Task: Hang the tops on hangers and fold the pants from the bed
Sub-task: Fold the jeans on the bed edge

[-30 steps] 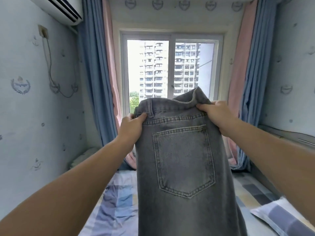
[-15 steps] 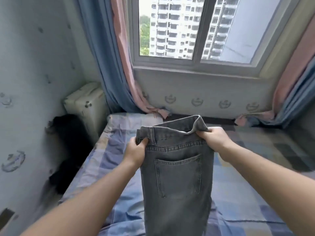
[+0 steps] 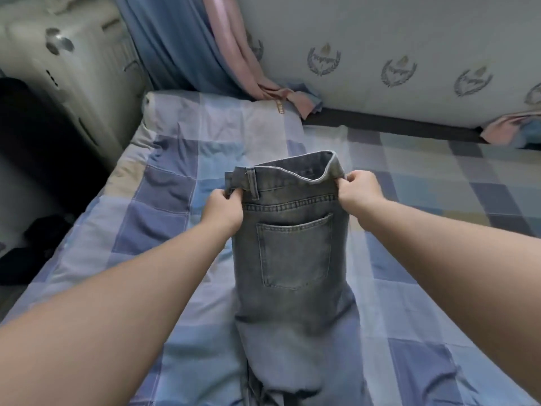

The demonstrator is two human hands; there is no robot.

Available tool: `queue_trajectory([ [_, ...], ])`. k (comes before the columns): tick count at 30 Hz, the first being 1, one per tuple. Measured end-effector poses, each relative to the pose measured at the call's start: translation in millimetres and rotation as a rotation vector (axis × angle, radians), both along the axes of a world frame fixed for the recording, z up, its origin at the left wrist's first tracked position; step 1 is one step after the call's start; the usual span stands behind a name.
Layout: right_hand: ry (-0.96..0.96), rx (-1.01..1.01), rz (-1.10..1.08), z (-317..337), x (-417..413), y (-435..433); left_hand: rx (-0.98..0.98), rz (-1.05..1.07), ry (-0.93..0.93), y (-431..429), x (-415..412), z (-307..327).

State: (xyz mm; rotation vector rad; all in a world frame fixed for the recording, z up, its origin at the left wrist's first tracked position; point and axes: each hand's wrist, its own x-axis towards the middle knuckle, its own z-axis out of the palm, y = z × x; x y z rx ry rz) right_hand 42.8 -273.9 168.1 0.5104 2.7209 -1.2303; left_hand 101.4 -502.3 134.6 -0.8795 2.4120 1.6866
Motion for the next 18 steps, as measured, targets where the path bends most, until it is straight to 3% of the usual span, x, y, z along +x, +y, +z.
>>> queue_trajectory([
  [6, -0.204, -0.013, 0.062, -96.7, 21.6, -15.4, -0.180, -0.223, -0.261, 0.3, 15.6, -96.7],
  [9, -0.258, 0.042, 0.192, -123.8, 58.0, -15.3, -0.342, -0.372, -0.275, 3.5, 58.1, -124.1],
  [13, -0.248, 0.208, 0.411, -139.3, 105.2, -0.1, -0.514, -0.486, -0.243, 14.3, 115.7, -131.1],
  [18, -0.349, 0.276, 0.472, -140.4, 155.5, 22.7, -0.616, -0.622, -0.265, 39.2, 178.1, -121.0],
])
